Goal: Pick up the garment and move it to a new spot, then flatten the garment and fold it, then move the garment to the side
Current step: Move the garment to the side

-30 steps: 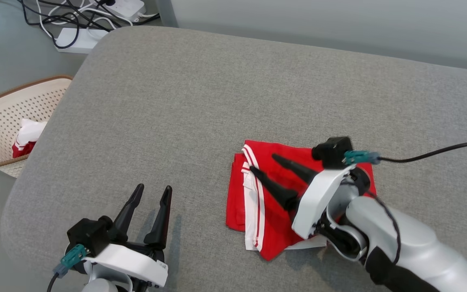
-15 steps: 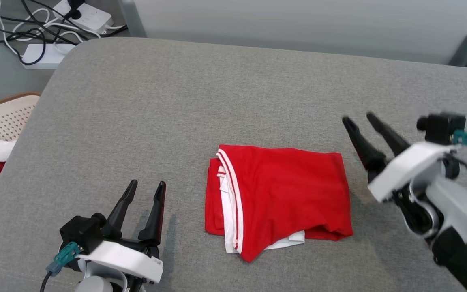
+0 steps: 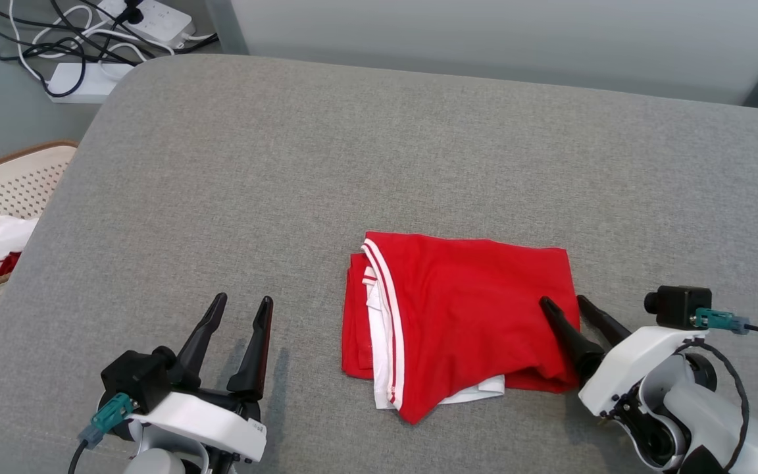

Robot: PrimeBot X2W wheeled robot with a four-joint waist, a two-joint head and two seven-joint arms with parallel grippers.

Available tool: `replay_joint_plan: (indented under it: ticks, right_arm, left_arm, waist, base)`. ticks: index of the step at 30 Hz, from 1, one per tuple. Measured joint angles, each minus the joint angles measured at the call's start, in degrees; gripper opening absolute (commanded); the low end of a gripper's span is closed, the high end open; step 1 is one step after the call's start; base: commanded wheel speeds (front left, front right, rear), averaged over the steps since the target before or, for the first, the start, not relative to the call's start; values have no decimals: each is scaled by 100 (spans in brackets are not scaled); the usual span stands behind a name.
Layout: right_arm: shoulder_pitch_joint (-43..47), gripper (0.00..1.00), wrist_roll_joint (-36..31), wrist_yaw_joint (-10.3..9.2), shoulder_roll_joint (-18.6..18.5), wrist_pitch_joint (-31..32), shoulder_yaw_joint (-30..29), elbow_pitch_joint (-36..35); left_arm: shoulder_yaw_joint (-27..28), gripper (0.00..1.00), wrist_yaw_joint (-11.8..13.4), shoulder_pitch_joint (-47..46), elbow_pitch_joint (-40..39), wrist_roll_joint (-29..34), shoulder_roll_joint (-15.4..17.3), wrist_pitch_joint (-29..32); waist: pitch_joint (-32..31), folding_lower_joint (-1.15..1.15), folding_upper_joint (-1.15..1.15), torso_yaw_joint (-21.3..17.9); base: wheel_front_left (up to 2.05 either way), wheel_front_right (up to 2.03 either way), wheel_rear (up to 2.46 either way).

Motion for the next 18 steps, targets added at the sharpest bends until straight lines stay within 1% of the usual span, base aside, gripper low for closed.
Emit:
replay_joint_plan:
  ticks: [4,9,10,11,12,13,14,18]
  right_arm:
    - [-3,100,80,-1,114,4,79,179]
    - [-59,99,159,0,166,23,90,365]
    - [-90,80,159,0,171,27,101,399]
    - [-141,48,163,0,186,59,107,455]
    - [-182,43,186,0,212,80,107,517]
    - [-224,33,189,0,231,98,121,553]
    - [-259,0,192,0,253,130,132,599]
    - [-330,0,197,0,311,200,227,753]
  left_arm:
    - [-21,100,0,-1,0,0,3,0]
    - [-54,100,0,-1,-3,0,2,0]
    - [-56,100,0,-2,-4,0,1,0]
    - [-59,100,0,-3,-10,0,-3,0]
    - [-59,100,0,-3,-12,0,-2,0]
    - [-57,100,0,-3,-14,-1,1,0]
    - [-54,100,0,-3,-18,-1,3,0]
    - [-46,100,0,-3,-30,-1,1,0]
  waist:
    - [27,0,0,94]
    - [62,0,0,187]
    - [73,0,0,199]
    - [82,0,0,208]
    - [89,0,0,214]
    - [95,0,0,215]
    - [100,0,0,215]
    - [97,0,0,202]
  base:
    - [0,0,0]
    - [0,0,0]
    - [0,0,0]
    - [0,0,0]
    - [0,0,0]
    - [0,0,0]
    - [0,0,0]
    - [0,0,0]
